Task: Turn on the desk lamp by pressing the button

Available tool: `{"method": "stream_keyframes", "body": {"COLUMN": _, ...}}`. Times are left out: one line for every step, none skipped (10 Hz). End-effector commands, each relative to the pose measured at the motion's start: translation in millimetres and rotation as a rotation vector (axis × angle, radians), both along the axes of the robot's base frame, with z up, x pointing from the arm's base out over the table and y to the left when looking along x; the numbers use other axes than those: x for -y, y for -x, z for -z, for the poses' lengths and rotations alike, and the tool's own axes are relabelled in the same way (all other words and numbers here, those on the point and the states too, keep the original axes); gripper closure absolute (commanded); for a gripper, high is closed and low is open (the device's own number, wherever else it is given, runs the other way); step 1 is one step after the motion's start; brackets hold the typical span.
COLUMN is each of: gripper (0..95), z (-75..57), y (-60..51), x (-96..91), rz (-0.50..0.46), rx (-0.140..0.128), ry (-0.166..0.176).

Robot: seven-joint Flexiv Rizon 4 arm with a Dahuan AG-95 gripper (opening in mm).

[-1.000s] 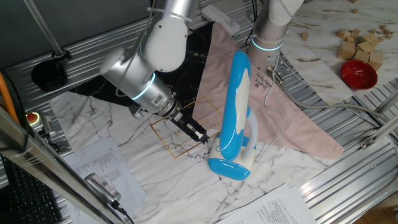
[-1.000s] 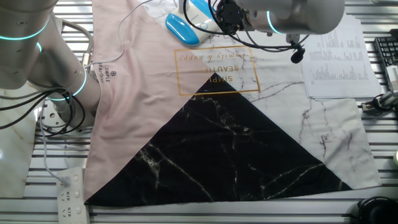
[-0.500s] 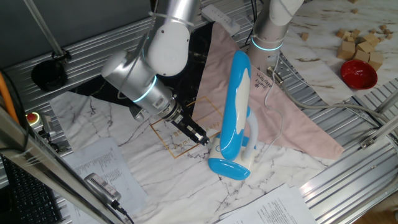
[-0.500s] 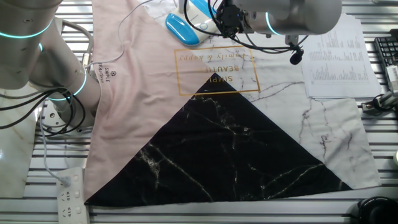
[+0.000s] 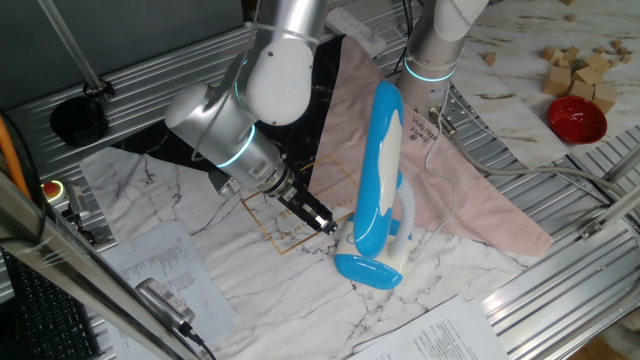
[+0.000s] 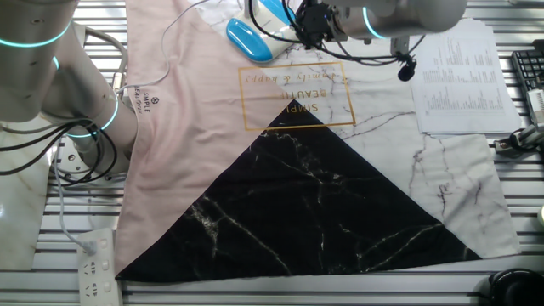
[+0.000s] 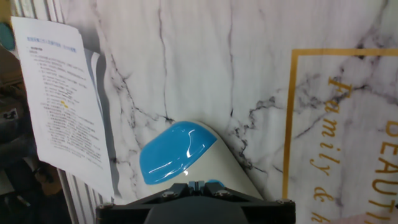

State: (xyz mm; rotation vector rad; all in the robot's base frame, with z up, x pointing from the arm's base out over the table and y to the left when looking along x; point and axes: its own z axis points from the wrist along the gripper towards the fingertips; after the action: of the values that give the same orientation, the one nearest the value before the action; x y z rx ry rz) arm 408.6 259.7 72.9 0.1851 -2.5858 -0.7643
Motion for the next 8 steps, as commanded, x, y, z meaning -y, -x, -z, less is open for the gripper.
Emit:
{"method": "stream_keyframes", "body": {"gripper": 95.0, "z": 1.4, "y": -0.7, "x": -0.5, "rz": 0.001, "rx": -0.003, "ry": -0.040}}
{"method": "stream_keyframes", "body": {"gripper": 95.0, "z": 1.5, "y": -0.6, "x": -0.5, "rz": 0.001, "rx": -0.003, "ry": -0.043}}
{"method": "stream_keyframes", "body": {"gripper": 95.0, "z": 1.5, "y": -0.6, "x": -0.5, "rz": 0.009, "rx": -0.008, "ry": -0.058}}
{"method": "stream_keyframes", "body": {"gripper": 95.0, "z": 1.5, "y": -0.6, "x": -0.5, "rz": 0.006, "rx": -0.005, "ry": -0.060}}
{"method": "stream_keyframes", "body": {"gripper": 95.0, "z": 1.5, "y": -0.6, "x": -0.5, "rz": 0.004, "rx": -0.003, "ry": -0.062}}
{"method": "stream_keyframes", "body": {"gripper": 95.0, "z": 1.6, "y": -0.4, "x": -0.6, "rz": 0.003, "rx": -0.002, "ry": -0.062}}
{"method": "stream_keyframes", "body": {"gripper": 95.0, "z": 1.6, "y": -0.4, "x": -0.6, "rz": 0.003, "rx": -0.002, "ry": -0.062}}
{"method": "stream_keyframes", "body": {"gripper": 95.0, "z": 1.6, "y": -0.4, "x": -0.6, "rz": 0.003, "rx": -0.002, "ry": -0.062}}
